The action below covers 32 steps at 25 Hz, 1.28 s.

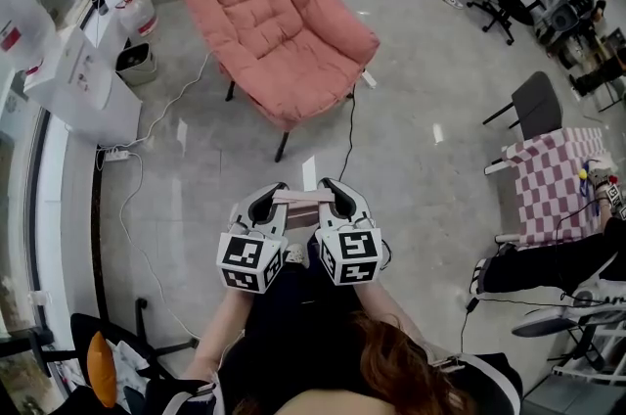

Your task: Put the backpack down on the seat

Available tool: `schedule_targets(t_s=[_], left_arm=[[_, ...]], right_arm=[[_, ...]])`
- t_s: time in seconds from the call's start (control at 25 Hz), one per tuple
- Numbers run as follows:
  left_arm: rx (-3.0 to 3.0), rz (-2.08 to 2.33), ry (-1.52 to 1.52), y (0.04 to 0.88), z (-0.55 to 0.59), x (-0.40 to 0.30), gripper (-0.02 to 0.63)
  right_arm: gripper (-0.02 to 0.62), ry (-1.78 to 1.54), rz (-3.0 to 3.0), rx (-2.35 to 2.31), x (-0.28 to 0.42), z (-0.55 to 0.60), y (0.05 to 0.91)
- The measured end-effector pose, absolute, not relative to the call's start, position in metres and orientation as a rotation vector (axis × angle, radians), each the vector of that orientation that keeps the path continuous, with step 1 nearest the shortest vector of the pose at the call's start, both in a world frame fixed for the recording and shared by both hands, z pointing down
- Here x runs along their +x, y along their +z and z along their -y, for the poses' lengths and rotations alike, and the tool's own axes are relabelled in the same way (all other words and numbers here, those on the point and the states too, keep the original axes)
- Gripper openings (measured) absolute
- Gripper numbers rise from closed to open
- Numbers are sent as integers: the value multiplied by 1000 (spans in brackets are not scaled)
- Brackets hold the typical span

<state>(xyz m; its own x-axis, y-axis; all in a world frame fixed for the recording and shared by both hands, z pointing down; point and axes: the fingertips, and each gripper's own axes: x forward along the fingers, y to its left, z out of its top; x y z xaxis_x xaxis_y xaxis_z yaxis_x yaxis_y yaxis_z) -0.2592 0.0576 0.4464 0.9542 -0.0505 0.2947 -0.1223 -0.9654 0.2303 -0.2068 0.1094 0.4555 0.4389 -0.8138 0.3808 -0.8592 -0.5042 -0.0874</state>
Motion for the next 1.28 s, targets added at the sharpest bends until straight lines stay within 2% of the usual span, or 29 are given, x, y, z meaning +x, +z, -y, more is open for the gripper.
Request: schedule_targets(t_s=[0.64, 1.28], left_arm=[[2825, 193, 424, 458, -28, -234, 20], [2825, 172, 477, 463, 12, -142, 20]], right_arm=[[34, 600, 1554, 2493, -184, -80, 468], [34, 625, 1556, 2489, -92, -39, 471]])
